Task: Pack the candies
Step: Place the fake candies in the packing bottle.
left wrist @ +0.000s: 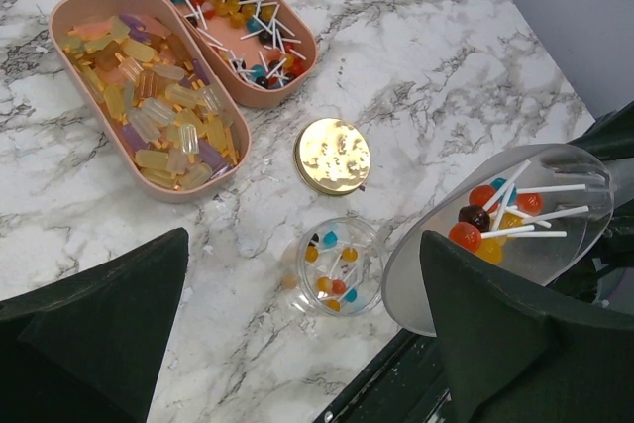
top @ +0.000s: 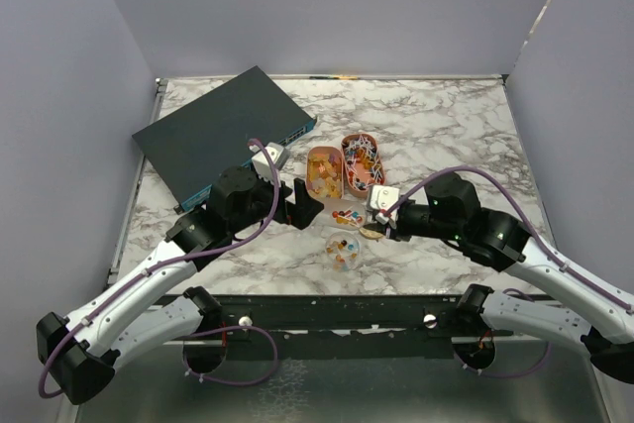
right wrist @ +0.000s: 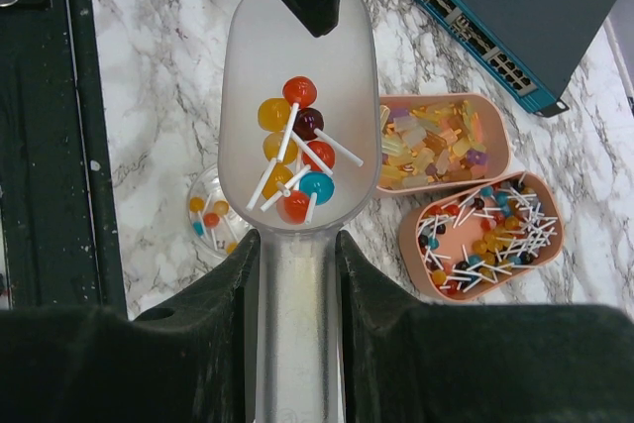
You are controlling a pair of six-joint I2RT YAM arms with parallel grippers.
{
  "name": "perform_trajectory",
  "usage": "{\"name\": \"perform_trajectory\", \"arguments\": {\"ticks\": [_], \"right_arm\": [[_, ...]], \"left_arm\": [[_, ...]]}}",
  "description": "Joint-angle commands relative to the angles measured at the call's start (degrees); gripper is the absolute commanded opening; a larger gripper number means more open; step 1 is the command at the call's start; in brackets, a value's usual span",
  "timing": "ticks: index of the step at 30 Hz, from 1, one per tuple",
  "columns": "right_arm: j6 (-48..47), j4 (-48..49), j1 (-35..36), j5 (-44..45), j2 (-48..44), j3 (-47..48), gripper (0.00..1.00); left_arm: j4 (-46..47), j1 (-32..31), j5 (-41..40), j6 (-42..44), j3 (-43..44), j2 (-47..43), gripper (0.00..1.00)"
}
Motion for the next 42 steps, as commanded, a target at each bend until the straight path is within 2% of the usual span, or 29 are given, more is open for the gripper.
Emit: {"name": "perform_trajectory", "arguments": {"ticks": [1, 7, 18, 30, 42], "right_arm": [[0.9, 3.1, 0.5, -3.5, -1.7, 0.3, 0.01], [0.8, 0.4, 0.5, -1.2, -1.9, -0.9, 0.01], [0.8, -11.3, 0.5, 4.0, 0.4, -0.7, 0.01], [-1.3, -26.1, 0.5, 6.5, 5.9, 3.9, 0.00], [-0.8, -32.7, 1.0, 9.9, 12.4, 8.7, 0.00]], "left_arm": [[-1.3, 0.3, -1.3, 0.7, 0.1, -0.4, 0.99], [-1.5, 0.3, -0.9, 0.9, 0.3, -1.2, 0.99], [-2.1, 0.3, 0.4, 2.8, 0.8, -4.6, 0.99], [-4.6, 0.3, -3.4, 8.4, 3.3, -7.1, 0.99], [-4.7, 0.3, -9.2, 11.4, 1.4, -9.2, 0.99]]}}
